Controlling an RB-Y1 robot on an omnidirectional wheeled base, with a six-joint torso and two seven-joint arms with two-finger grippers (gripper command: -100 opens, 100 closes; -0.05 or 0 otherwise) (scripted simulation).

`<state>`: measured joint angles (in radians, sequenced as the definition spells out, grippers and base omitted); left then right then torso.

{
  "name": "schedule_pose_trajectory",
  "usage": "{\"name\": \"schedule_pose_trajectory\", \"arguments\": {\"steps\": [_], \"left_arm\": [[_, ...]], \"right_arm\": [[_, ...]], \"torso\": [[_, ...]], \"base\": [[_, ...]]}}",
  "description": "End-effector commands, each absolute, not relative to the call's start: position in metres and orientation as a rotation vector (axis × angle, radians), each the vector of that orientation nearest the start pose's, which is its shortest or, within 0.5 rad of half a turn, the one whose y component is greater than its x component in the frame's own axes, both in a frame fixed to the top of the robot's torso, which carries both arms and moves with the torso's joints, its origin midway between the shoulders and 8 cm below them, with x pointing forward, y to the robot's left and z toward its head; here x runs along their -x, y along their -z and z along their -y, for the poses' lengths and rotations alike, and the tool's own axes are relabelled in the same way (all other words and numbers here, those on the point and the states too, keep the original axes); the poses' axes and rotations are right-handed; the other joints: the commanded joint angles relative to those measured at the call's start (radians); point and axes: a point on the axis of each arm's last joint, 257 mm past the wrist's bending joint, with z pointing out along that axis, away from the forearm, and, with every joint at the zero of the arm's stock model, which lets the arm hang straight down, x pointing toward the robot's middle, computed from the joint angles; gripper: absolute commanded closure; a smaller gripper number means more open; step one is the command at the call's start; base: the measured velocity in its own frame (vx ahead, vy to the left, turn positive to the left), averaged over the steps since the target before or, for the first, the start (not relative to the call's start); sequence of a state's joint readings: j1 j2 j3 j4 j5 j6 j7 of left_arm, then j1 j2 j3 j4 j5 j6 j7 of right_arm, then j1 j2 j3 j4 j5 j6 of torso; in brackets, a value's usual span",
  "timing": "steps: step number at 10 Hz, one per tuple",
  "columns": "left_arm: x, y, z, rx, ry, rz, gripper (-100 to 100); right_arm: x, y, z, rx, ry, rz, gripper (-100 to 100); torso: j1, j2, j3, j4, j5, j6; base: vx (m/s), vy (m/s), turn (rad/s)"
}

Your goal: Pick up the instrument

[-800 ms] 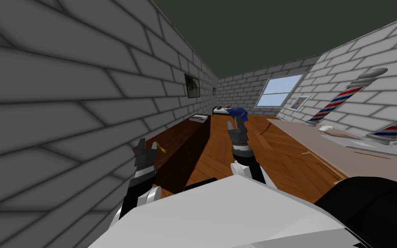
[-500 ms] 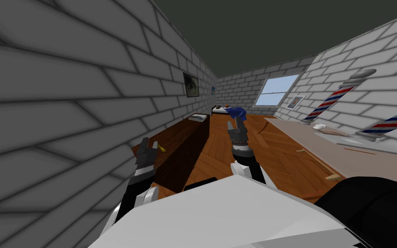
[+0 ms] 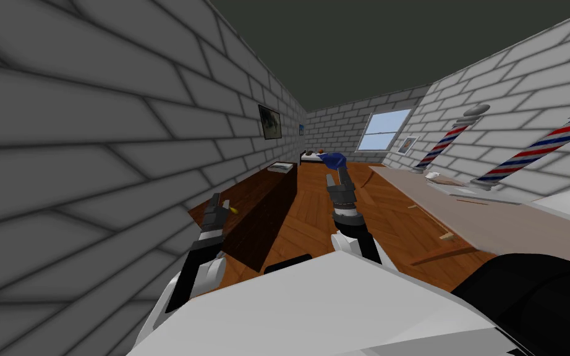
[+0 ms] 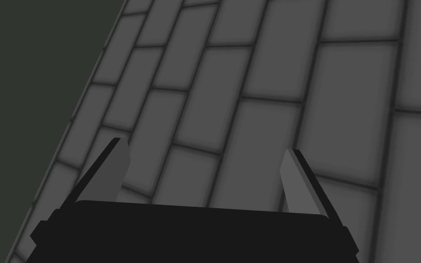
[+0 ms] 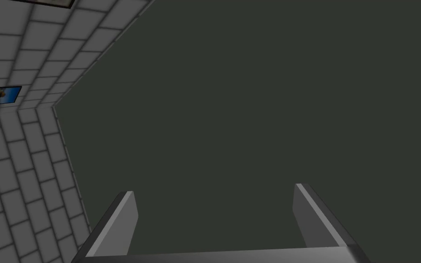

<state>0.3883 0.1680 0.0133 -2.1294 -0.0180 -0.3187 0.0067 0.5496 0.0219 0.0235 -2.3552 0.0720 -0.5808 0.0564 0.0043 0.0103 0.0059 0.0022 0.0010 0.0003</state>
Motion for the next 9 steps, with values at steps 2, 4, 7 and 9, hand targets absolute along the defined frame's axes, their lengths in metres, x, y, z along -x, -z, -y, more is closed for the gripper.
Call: {"name": "schedule_pose_trajectory", "arguments": {"steps": [2,4,7,9], "left_arm": [[-0.427,0.044,-0.278,0.720,1.217,-0.938,-100],[-0.440,0.047,-0.281,0.735,1.208,-0.953,-100],[-0.467,0.056,-0.288,0.777,1.189,-0.987,-100],[-0.481,0.061,-0.291,0.803,1.179,-1.006,-100]], "right_arm": [[-0.313,-0.056,0.264,-0.520,-1.232,-0.572,0],[-0.313,-0.056,0.264,-0.520,-1.233,-0.572,0],[-0.313,-0.056,0.264,-0.520,-1.233,-0.572,0],[-0.313,-0.056,0.264,-0.520,-1.233,-0.572,0]], "torso": [[-0.002,-0.001,-0.001,0.000,0.000,0.000],[-0.003,-0.002,-0.001,0.000,-0.001,0.000],[-0.002,-0.001,0.000,0.000,0.000,0.000],[-0.003,-0.002,-0.001,0.000,-0.001,0.000]], "base": [[-0.120,0.007,-0.045],[-0.122,0.011,-0.085],[-0.134,0.018,-0.089],[-0.117,0.007,-0.067]]}}
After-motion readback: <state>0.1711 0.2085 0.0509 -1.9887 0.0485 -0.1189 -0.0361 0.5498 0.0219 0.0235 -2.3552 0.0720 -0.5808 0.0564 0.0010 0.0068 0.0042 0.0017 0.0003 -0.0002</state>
